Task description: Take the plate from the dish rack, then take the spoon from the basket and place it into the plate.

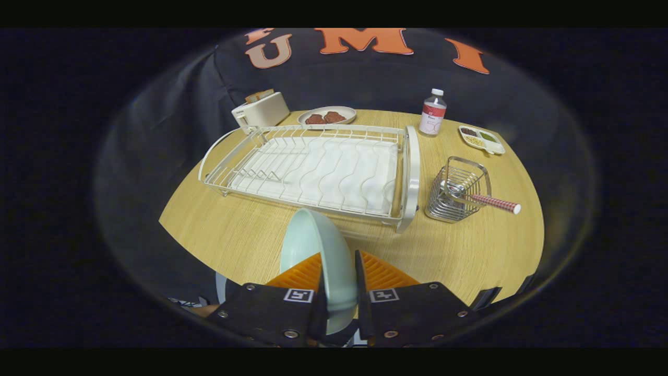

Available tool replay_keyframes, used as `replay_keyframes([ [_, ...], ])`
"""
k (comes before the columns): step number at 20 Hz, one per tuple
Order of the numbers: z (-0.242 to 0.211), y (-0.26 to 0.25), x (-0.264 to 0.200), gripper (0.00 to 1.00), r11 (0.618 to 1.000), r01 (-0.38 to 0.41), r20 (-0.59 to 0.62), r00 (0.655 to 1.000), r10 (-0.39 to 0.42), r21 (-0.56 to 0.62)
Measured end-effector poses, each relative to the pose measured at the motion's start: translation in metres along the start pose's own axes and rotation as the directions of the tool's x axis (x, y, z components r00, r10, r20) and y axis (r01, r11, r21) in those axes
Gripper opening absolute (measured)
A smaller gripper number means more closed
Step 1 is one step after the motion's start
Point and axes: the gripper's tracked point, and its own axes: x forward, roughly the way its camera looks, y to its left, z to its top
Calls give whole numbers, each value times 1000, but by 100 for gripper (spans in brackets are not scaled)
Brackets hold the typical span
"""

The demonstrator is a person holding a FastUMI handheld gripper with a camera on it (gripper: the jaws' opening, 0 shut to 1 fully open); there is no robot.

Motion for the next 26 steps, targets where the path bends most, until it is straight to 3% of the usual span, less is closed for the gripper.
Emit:
replay_keyframes([
  [4, -5, -7, 8, 25, 1000, -9, 9, 1000, 9, 13],
  [9, -21, -20, 26, 34, 997, -12, -11, 1000, 13, 70],
  [12, -31, -31, 39, 51, 996, 12, -23, 1000, -10, 92],
  [14, -34, -36, 44, 51, 992, 10, -15, 1000, -9, 123],
  [17, -23, -50, 40, 52, 990, 31, 70, 997, -40, 136],
  [21, -6, -69, 23, 63, 982, 32, 205, 976, -71, 188],
  [26, 16, -114, 2, 77, 960, 94, 371, 909, -191, 264],
])
